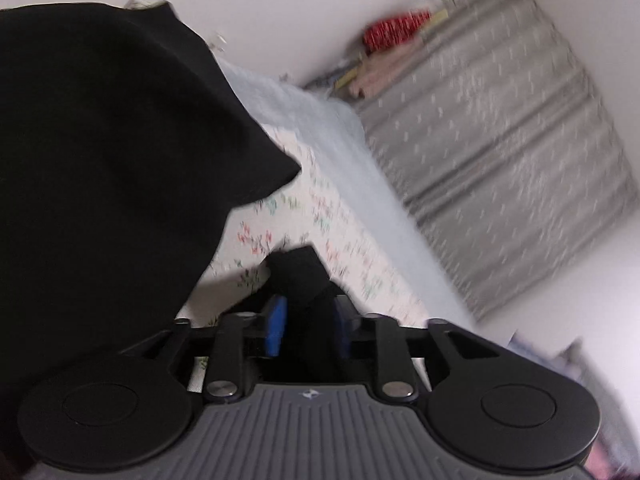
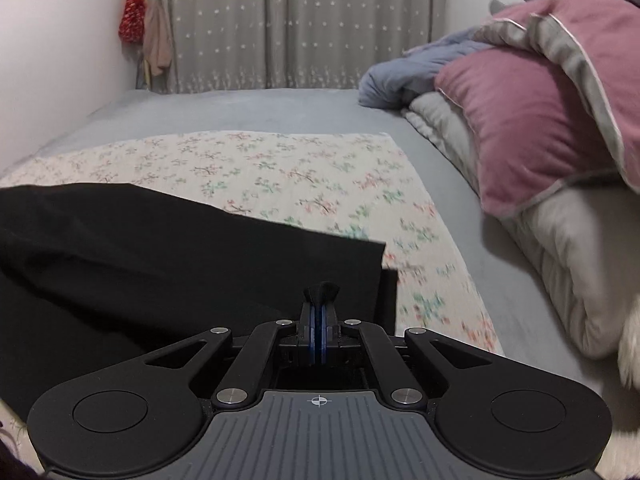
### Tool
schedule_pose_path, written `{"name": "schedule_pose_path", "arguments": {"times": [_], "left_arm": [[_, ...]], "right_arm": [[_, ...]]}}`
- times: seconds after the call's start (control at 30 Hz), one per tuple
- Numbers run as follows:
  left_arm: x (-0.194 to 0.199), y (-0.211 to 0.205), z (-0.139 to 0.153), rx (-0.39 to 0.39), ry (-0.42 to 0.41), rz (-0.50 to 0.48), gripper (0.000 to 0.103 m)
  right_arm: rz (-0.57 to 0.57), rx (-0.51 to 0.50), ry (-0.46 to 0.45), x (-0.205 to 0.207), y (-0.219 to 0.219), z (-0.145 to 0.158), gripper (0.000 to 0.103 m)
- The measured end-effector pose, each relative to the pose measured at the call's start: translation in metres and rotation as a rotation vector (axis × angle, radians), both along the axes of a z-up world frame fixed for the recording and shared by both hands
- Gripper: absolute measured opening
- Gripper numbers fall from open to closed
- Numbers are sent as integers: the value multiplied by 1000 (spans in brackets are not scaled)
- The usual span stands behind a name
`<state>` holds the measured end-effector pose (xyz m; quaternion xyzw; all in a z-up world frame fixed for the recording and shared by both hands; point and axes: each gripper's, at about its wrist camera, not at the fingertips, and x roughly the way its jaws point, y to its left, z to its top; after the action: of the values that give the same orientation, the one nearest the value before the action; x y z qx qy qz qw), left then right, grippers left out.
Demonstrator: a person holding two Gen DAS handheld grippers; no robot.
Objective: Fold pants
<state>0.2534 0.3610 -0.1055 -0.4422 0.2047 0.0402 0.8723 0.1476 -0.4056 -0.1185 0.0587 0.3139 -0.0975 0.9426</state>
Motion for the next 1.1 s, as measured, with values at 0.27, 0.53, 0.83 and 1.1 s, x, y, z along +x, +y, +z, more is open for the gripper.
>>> {"name": "schedule_pose_path", "arguments": {"times": [0.27, 0.53, 0.83, 1.1], "left_arm": [[38, -13, -2, -20, 143, -18, 58], [76, -32, -6, 198, 301, 9, 14], [66, -30, -18, 238, 295, 4, 0], [64, -32, -7, 242, 276, 10, 0]], "right_arm": [[-157, 98, 5, -11, -11, 5, 17], [-248, 345, -88, -46, -15, 4, 55], [-449, 483, 76, -45, -13, -18, 53], [-455, 474, 64, -42, -23, -10, 0]]}}
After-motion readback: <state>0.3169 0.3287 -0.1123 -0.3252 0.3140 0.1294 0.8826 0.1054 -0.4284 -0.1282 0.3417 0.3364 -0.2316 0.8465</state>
